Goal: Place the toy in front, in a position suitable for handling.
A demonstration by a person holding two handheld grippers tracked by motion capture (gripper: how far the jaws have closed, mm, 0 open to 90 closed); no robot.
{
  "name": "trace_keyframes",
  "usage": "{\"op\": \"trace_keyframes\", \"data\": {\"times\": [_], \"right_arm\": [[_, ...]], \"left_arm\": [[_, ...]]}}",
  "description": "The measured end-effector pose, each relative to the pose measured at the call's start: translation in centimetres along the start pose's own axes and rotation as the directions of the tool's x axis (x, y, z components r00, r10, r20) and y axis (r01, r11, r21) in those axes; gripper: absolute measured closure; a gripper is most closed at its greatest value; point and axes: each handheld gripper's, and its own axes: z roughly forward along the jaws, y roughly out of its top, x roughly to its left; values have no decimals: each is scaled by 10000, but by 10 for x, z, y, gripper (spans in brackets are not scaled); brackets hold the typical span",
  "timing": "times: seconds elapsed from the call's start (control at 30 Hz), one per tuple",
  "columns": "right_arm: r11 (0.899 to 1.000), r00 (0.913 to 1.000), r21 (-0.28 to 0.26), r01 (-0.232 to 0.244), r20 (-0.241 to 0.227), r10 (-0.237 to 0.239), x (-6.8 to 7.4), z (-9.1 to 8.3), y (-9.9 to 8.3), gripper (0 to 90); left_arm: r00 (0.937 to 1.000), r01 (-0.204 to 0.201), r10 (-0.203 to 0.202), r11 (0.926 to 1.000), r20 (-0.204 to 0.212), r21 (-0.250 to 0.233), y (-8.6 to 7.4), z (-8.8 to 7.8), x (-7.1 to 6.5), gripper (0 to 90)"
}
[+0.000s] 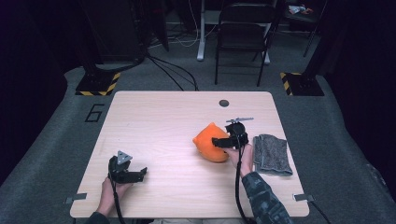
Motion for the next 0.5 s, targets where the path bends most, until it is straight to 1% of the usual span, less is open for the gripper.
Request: {"op": "trace_keyframes", "data": {"times": [0.07,0.1,0.13,0.17,0.2,0.23,0.27,0.37,0.4,0.47,0.5], "right_arm": [[9999,10000,109,39,64,-39,-1,3,-1,245],[9999,9999,142,9,165,-12,-1,4,-2,306],[9995,9999,301,114,113,-117,-3,6,-2,359],[9993,10000,374,34,53,-36,-6,7,-3,407],[9992,10000,388,10,35,-11,-8,8,-3,453],[9984,10000,555,48,-33,-46,-9,8,-4,494],[9985,9999,542,119,-109,-113,-11,8,-4,531],[9981,9983,483,373,-464,-351,-16,7,-4,602],[9986,9971,393,351,-683,-324,-17,6,-4,615],[9989,9947,217,426,-942,-404,-19,3,-2,636],[9980,9913,97,617,-1167,-602,-20,2,-1,639]], "left_arm": [[10000,-21,21,10000,-18,-34,0,0,0,57],[10000,43,-43,10000,-8,7,0,0,0,57],[10000,62,-62,10000,-12,-17,0,0,-1,57],[10000,88,-89,10000,-39,-39,0,0,-1,57],[10000,33,-33,10000,-11,-45,0,0,0,57],[10000,-7,7,10000,-21,-67,-1,0,0,57],[10000,-4,4,10000,-15,-60,-1,0,0,57],[10000,23,-24,10000,-21,-85,-1,0,0,57],[10000,-6,6,10000,-16,-61,-1,0,0,57],[10000,-10,10,10000,-10,-44,-1,0,0,57],[10000,-4,4,10000,-17,-64,-1,0,0,57]]}}
